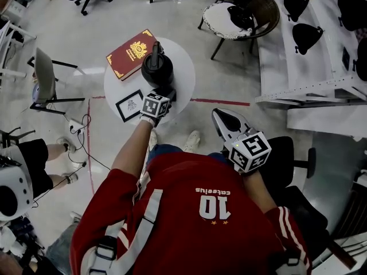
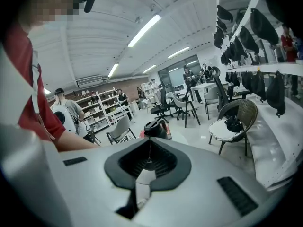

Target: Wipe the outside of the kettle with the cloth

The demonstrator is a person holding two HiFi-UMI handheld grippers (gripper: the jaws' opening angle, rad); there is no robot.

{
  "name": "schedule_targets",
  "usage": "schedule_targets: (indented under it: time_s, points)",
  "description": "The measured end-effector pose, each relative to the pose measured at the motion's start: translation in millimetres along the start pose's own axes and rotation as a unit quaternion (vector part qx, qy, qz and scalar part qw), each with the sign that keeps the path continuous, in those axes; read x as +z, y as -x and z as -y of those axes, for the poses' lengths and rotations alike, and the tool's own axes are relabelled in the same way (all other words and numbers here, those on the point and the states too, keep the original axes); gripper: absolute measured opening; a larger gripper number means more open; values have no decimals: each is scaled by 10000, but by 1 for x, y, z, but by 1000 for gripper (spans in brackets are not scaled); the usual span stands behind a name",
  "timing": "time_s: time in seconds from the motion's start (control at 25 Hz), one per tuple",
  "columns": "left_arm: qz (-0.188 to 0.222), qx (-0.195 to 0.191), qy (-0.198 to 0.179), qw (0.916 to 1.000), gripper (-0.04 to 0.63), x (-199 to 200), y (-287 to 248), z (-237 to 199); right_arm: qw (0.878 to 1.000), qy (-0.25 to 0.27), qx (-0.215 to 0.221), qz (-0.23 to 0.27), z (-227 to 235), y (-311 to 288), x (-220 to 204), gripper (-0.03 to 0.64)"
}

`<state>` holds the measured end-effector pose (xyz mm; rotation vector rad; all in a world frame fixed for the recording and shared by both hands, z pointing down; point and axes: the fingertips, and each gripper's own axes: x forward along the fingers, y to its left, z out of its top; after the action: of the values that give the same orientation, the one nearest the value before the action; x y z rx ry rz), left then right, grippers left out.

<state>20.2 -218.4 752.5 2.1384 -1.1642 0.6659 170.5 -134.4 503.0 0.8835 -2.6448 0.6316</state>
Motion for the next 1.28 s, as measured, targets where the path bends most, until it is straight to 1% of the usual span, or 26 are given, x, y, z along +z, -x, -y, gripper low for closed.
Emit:
schedule_targets:
  time_s: [0.12,0.32,0.48,0.56,0.64,0.8,0.92,1.04,1.16,1.28]
  points:
    - [70,12,65,10000,46,10,-11,4,10000,-29,-10,29,10,3,1,17]
    - [82,42,54,9999,46,18,-28,8,10000,-63,-33,45,24,7,1,17]
    - [101,-9,-17,9999,46,25,-37,16,9999,-79,-34,61,34,7,3,17]
    - [156,-39,-61,9999,46,35,-37,22,9999,-73,-12,75,36,6,6,17]
    - [274,-83,-15,9996,46,45,-34,27,9999,-77,16,110,37,4,10,17]
    - [482,-213,-14,9986,46,65,-21,40,9997,-126,44,227,39,-1,16,17]
    - [664,-351,-201,9970,45,83,-5,52,9992,-164,21,365,39,-6,25,17]
    - [796,-615,-363,9943,46,99,15,69,9984,-188,-23,529,40,-10,38,17]
    - [890,-900,-476,9908,46,104,40,88,9977,-178,-63,656,34,-16,52,17]
    - [1038,-1055,-605,9871,46,109,71,92,9969,-103,-132,767,26,-31,68,17]
